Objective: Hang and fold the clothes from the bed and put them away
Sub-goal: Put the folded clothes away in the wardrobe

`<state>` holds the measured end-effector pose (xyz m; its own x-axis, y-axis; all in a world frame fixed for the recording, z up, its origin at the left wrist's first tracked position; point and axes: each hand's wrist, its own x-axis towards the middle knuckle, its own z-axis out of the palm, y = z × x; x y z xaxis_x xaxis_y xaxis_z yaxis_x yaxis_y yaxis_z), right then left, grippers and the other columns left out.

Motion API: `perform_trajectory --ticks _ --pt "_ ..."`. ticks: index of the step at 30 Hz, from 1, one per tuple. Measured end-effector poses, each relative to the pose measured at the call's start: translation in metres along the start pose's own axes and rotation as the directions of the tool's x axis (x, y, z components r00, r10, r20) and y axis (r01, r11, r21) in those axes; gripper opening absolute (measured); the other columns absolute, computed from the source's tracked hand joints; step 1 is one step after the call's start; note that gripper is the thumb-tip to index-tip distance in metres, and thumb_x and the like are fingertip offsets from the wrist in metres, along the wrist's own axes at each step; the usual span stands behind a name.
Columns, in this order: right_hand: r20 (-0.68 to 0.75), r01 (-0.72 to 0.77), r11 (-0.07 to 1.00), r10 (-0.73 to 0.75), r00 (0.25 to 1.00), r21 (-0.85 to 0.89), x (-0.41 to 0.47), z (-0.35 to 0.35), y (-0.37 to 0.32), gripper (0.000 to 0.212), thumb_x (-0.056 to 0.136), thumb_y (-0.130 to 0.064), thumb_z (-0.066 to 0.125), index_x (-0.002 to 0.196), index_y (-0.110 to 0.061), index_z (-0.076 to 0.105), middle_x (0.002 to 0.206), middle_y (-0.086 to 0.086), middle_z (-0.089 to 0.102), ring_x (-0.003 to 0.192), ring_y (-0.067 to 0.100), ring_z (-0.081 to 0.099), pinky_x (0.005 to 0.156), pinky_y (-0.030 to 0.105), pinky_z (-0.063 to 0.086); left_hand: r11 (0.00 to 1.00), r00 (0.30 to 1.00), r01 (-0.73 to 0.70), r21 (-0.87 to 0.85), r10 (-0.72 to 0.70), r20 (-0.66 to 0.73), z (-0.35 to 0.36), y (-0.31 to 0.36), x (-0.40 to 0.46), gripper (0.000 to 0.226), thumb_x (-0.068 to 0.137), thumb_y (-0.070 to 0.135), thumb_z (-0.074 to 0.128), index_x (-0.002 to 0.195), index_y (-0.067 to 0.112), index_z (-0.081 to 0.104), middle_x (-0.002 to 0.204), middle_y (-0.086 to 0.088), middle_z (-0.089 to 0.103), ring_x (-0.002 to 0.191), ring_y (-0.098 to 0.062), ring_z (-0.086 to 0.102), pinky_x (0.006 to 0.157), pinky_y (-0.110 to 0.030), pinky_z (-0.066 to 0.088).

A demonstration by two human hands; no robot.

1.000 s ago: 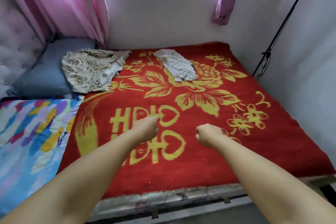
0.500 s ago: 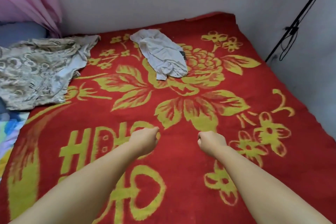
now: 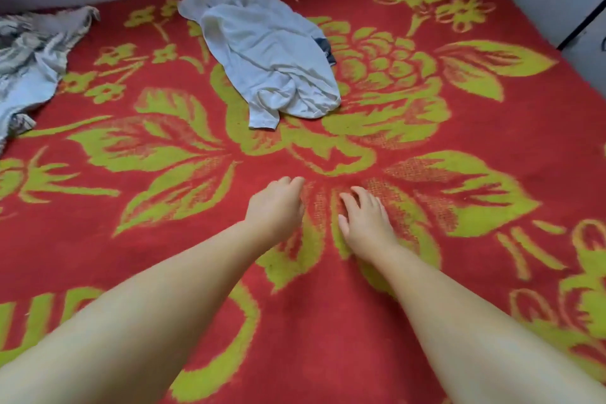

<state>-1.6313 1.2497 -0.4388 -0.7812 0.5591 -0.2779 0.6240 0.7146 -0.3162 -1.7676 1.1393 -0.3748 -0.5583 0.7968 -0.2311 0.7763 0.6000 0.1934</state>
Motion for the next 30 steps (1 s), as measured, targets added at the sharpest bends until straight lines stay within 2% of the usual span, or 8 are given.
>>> perform_trajectory --ticks 2,8,13,15,18,20,27,30 --pt "-0.030 0.050 0.996 -0.052 0.998 -0.077 0.005 0.022 0.007 0.053 0.101 -0.035 0.027 0.152 -0.023 0.018 0.160 0.003 0.008 0.148 0.017 0.000 0.116 0.037 -0.012 1.000 0.999 -0.011 -0.007 0.011 -0.050 0.004 -0.008 0.031 0.050 0.092 0.018 0.044 0.141 0.015 0.035 0.130 -0.010 0.047 0.120 -0.030 0.044 0.085 -0.044 0.044" --pt "-0.245 0.034 0.987 -0.072 0.967 -0.154 0.005 0.047 0.005 0.058 0.087 -0.035 0.031 0.139 -0.017 0.049 0.147 0.010 0.043 0.138 0.026 0.039 0.115 0.048 0.022 0.983 0.987 0.006 0.184 0.024 -0.160 0.029 -0.023 0.131 0.069 0.091 0.012 0.045 0.151 0.020 0.012 0.159 -0.012 0.007 0.146 -0.027 0.007 0.112 -0.045 0.018" --pt "-0.265 0.049 0.981 -0.099 0.959 -0.190 0.005 0.050 0.009 0.057 0.086 -0.034 0.034 0.138 -0.017 0.051 0.146 0.011 0.044 0.136 0.027 0.041 0.112 0.049 0.021 0.926 0.985 0.008 0.377 0.058 -0.164 0.038 -0.018 0.200 0.065 0.096 0.005 0.028 0.153 0.018 -0.002 0.160 -0.008 -0.012 0.147 -0.023 -0.012 0.117 -0.051 -0.002" --pt "-0.275 0.044 0.978 -0.101 0.956 -0.206 0.008 0.050 0.011 0.057 0.086 -0.035 0.034 0.138 -0.017 0.050 0.147 0.010 0.044 0.137 0.026 0.040 0.110 0.047 0.020 0.913 0.989 -0.009 0.408 0.068 -0.132 0.033 -0.016 0.222 0.056 0.099 0.008 0.023 0.152 0.015 0.009 0.160 -0.011 0.003 0.148 -0.023 -0.002 0.117 -0.049 -0.002" --pt "-0.291 0.040 0.977 -0.102 0.951 -0.209 0.011 0.049 0.012 0.057 0.087 -0.035 0.033 0.138 -0.017 0.050 0.147 0.010 0.044 0.136 0.026 0.041 0.110 0.047 0.020 0.970 0.980 -0.011 0.243 0.059 -0.191 0.018 -0.012 0.236 0.037 0.092 0.002 0.033 0.126 0.008 0.046 0.124 -0.022 0.055 0.122 -0.036 0.045 0.096 -0.044 0.032" --pt "-0.298 0.040 0.978 -0.101 0.949 -0.205 0.011 0.047 0.014 0.057 0.087 -0.035 0.033 0.137 -0.017 0.051 0.146 0.010 0.045 0.136 0.027 0.041 0.110 0.046 0.018 0.995 0.976 -0.025 0.096 0.045 -0.215 0.011 -0.005 0.232 0.024 0.090 0.007 0.041 0.111 0.009 0.051 0.108 -0.022 0.061 0.104 -0.040 0.054 0.071 -0.040 0.034" --pt "-0.310 0.049 0.993 -0.081 0.947 -0.109 0.013 0.049 0.015 0.061 0.085 -0.036 0.027 0.137 -0.014 0.051 0.149 0.010 0.040 0.140 0.026 0.034 0.116 0.044 0.012 0.985 0.971 -0.164 0.049 0.170 -0.165 0.064 -0.005 0.082 0.024 0.093 0.020 0.041 0.109 0.007 0.054 0.097 -0.018 0.067 0.090 -0.037 0.061 0.068 -0.039 0.034" --pt "-0.249 0.043 0.994 -0.068 0.966 -0.102 0.011 0.048 0.015 0.063 0.089 -0.039 0.021 0.148 -0.019 0.034 0.157 0.006 0.024 0.146 0.021 0.018 0.118 0.042 0.001 0.978 0.970 -0.204 -0.029 0.198 -0.139 0.078 -0.014 -0.001 0.029 0.088 0.028 0.040 0.109 0.010 0.051 0.084 -0.016 0.068 0.077 -0.037 0.061 0.059 -0.036 0.027"
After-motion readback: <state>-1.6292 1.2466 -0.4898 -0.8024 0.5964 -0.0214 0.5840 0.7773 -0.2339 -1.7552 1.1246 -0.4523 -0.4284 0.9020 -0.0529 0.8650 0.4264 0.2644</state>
